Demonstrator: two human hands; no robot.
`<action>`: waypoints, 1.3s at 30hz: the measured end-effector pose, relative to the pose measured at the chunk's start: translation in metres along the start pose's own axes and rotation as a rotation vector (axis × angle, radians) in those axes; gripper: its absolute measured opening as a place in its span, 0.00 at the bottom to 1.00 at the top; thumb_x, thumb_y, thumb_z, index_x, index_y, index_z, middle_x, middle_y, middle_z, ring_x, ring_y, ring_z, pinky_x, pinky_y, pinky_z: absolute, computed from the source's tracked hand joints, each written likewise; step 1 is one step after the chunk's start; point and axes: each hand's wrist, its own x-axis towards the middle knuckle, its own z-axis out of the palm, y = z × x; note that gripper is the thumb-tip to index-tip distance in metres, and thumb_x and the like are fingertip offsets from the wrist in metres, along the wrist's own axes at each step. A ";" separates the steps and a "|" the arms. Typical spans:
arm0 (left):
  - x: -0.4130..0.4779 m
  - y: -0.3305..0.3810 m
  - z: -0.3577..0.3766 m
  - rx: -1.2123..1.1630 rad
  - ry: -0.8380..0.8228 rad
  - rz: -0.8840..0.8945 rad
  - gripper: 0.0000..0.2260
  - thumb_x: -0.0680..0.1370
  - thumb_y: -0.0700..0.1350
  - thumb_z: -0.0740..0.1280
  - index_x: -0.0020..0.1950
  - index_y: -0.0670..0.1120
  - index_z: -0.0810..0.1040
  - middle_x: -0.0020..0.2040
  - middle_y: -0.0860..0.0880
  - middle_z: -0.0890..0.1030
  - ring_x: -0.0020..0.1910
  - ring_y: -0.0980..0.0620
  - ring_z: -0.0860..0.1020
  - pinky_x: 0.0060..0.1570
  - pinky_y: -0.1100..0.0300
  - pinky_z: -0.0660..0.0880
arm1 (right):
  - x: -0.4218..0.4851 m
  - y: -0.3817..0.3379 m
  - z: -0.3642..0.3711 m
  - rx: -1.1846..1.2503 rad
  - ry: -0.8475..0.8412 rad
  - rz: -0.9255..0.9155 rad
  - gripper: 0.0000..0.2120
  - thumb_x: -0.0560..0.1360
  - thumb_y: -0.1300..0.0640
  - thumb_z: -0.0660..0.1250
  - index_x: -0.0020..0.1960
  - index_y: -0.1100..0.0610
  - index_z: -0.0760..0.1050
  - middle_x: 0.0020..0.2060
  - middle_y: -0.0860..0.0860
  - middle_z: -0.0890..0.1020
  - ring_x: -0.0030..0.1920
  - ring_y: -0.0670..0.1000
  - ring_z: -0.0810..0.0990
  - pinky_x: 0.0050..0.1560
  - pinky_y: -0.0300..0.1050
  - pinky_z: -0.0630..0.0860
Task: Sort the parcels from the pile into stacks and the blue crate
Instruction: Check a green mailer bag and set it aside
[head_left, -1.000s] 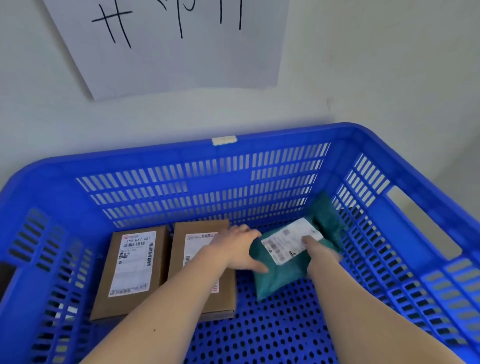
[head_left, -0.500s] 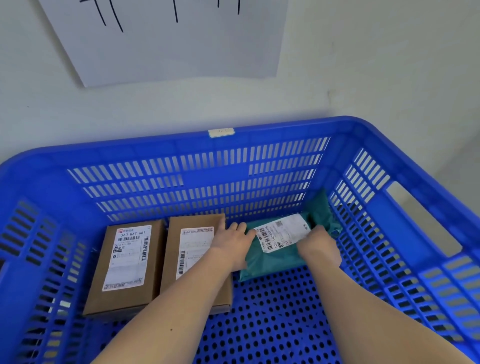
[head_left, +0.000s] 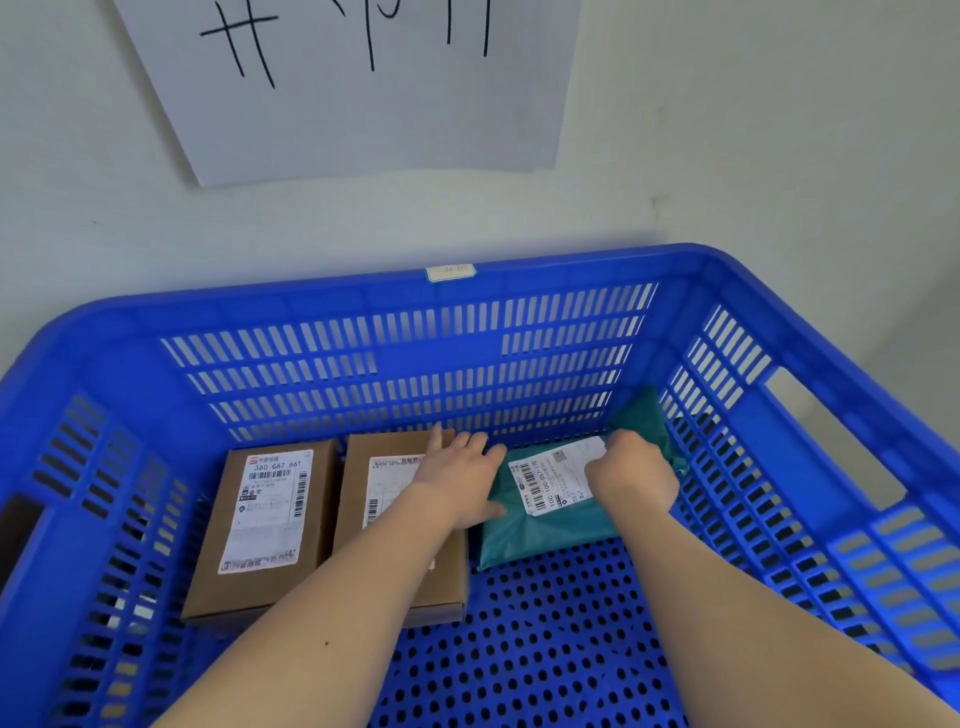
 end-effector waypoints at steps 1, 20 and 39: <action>-0.003 -0.002 -0.005 -0.009 0.012 -0.004 0.35 0.78 0.59 0.63 0.78 0.48 0.52 0.77 0.44 0.57 0.76 0.45 0.55 0.73 0.38 0.45 | -0.004 -0.004 -0.005 -0.020 0.005 -0.033 0.11 0.76 0.61 0.61 0.58 0.57 0.73 0.50 0.54 0.79 0.43 0.55 0.74 0.40 0.43 0.70; -0.155 -0.083 -0.095 -0.116 0.253 -0.086 0.27 0.78 0.53 0.65 0.76 0.49 0.61 0.72 0.47 0.66 0.70 0.47 0.65 0.66 0.50 0.67 | -0.143 -0.122 -0.066 0.032 0.037 -0.551 0.14 0.77 0.62 0.60 0.60 0.55 0.78 0.54 0.54 0.82 0.50 0.55 0.80 0.42 0.43 0.72; -0.439 -0.233 -0.042 -0.301 0.683 -0.341 0.19 0.79 0.50 0.64 0.69 0.52 0.71 0.67 0.50 0.72 0.64 0.49 0.71 0.57 0.54 0.70 | -0.413 -0.275 0.000 0.161 0.130 -0.839 0.17 0.73 0.64 0.59 0.56 0.53 0.80 0.53 0.52 0.82 0.52 0.55 0.80 0.42 0.42 0.73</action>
